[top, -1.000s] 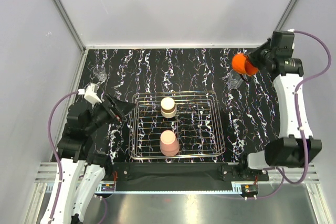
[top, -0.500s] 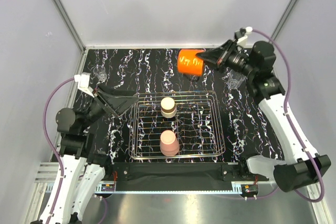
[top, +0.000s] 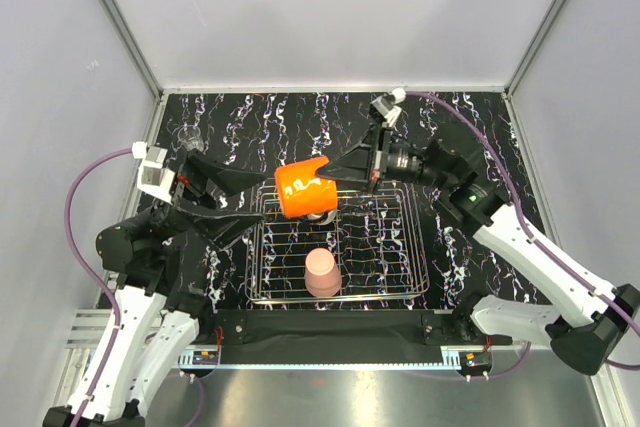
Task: Load the cups into the dish rack
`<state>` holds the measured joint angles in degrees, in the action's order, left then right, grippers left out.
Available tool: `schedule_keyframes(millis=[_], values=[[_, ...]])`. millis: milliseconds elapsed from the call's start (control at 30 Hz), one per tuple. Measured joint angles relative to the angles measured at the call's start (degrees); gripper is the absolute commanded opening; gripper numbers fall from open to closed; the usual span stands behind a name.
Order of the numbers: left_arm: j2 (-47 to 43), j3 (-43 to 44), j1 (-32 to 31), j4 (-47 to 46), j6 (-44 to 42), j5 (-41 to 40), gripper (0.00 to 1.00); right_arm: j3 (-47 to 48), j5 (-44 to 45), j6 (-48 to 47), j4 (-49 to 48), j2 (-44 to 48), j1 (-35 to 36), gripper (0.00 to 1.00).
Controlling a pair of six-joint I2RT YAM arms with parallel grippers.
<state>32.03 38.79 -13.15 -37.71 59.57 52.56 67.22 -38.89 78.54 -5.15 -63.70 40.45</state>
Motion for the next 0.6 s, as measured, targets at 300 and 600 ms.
schedule_keyframes(millis=[300,600], values=[[-0.6,2.0,-1.4,7.3,-7.4,0.5,0.99,1.9,2.6,-1.8,0.7,-3.9,6.6,0.00],[-5.3,2.1,-2.1,13.7,-12.4,-1.5,0.99,1.9,4.1,-1.7,0.3,-3.9,8.6,0.00]])
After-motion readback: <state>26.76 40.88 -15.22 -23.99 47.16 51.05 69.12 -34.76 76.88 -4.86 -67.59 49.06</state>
